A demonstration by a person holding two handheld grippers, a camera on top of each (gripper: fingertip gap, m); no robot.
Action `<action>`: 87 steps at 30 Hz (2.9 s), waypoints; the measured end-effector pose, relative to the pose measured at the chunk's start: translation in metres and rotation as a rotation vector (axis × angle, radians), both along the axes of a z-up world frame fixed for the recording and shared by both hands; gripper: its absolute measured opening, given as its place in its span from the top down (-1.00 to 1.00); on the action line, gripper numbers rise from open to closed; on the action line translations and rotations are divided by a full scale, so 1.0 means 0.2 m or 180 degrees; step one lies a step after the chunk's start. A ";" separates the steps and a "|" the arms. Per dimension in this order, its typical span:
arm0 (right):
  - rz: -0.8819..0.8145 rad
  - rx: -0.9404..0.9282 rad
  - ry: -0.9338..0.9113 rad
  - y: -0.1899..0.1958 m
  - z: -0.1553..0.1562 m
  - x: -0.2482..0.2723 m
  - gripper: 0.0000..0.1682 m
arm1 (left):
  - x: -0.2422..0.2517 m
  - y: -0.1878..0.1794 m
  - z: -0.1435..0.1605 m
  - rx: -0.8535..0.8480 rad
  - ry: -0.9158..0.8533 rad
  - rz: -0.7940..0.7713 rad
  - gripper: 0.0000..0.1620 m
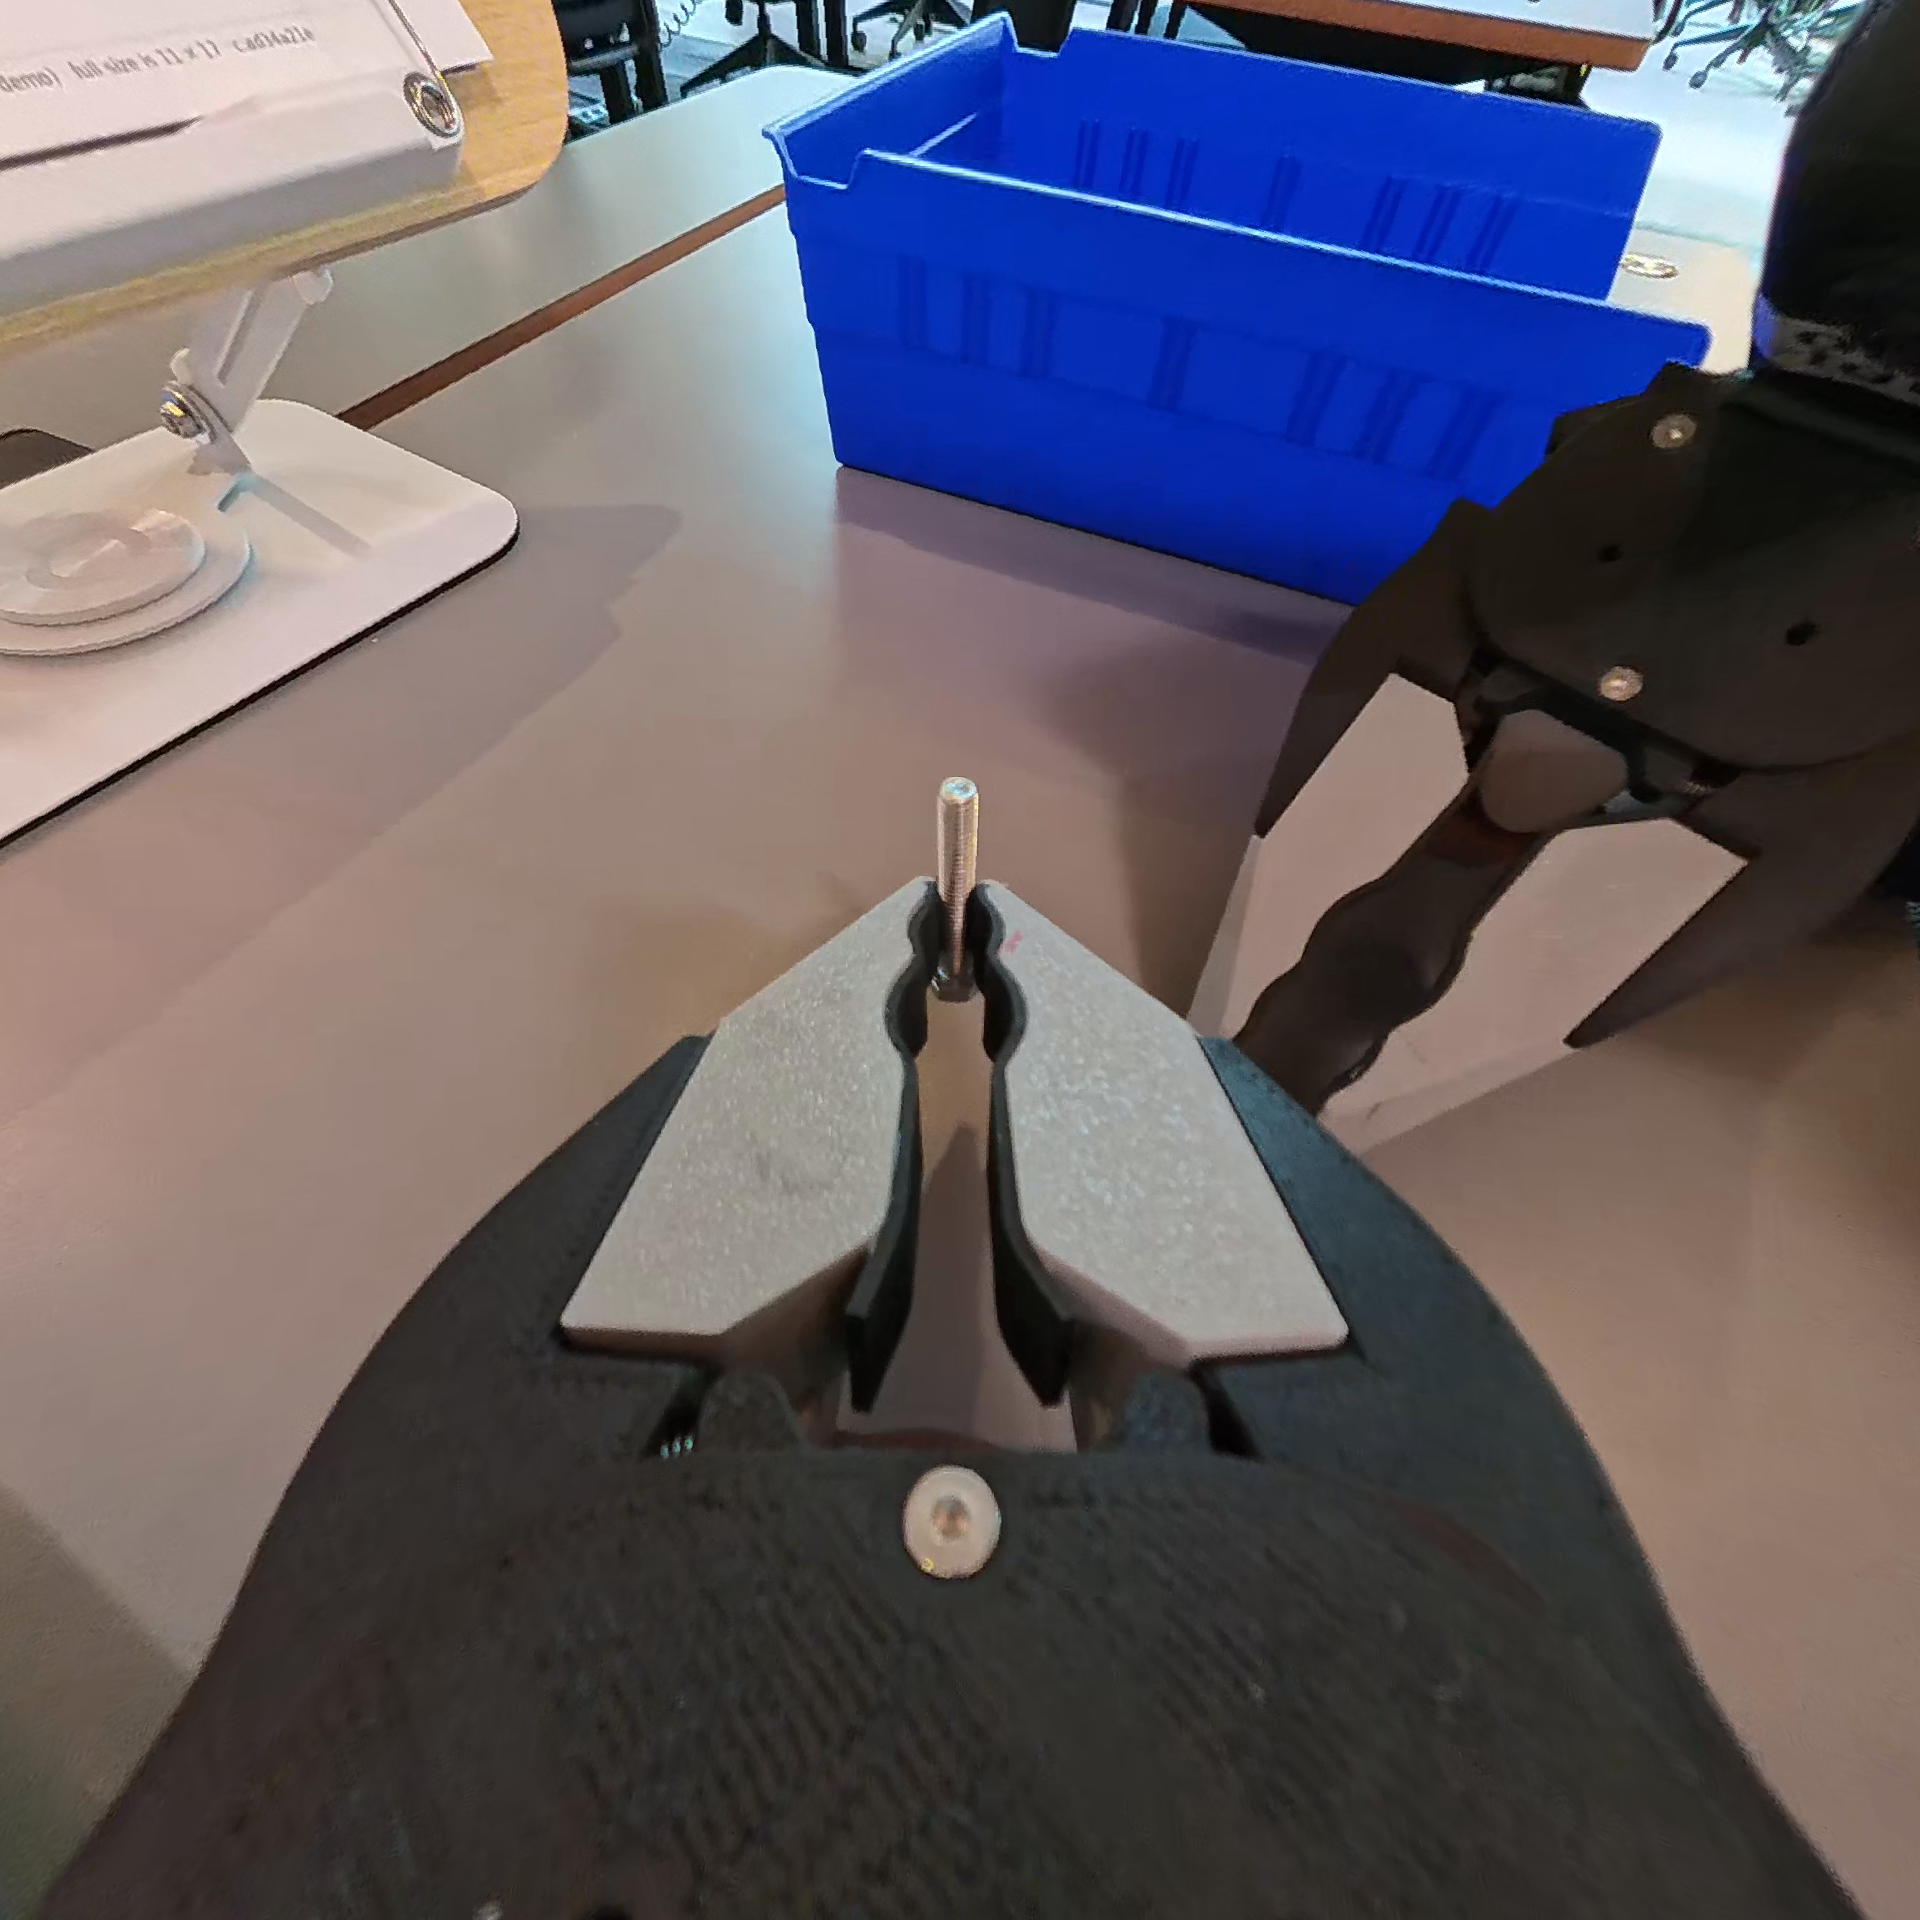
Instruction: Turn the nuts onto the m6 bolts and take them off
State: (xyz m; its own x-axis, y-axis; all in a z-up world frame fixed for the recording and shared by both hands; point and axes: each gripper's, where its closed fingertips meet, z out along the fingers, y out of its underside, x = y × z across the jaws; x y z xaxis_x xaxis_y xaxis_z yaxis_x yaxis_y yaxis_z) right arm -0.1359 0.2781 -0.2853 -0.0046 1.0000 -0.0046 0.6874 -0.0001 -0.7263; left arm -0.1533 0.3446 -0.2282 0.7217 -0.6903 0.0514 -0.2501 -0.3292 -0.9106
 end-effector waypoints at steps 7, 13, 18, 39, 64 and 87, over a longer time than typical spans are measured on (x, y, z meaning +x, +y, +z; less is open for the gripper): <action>0.0067 0.0259 -0.0016 0.00 0.00 0.00 0.92 | -0.01 0.00 0.01 0.0024 -0.0019 0.0014 0.97; -0.0052 0.0322 0.0099 0.03 0.06 0.01 0.92 | 0.00 0.00 0.03 0.0058 -0.0085 -0.0014 0.97; -0.0230 0.0139 0.0294 0.09 0.15 0.04 0.92 | 0.03 -0.01 0.01 0.0008 -0.0084 -0.0086 0.97; -0.0352 -0.0333 0.0788 0.21 0.46 0.10 0.92 | 0.15 -0.10 -0.03 -0.0305 -0.0331 -0.0463 0.97; 0.0021 -0.0319 0.0273 0.19 0.48 0.01 0.92 | 0.20 -0.14 -0.02 -0.0341 -0.0385 -0.0595 0.96; 0.0050 -0.0332 0.0051 0.19 0.44 -0.01 0.92 | 0.19 -0.12 -0.02 -0.0268 -0.0261 -0.0533 0.97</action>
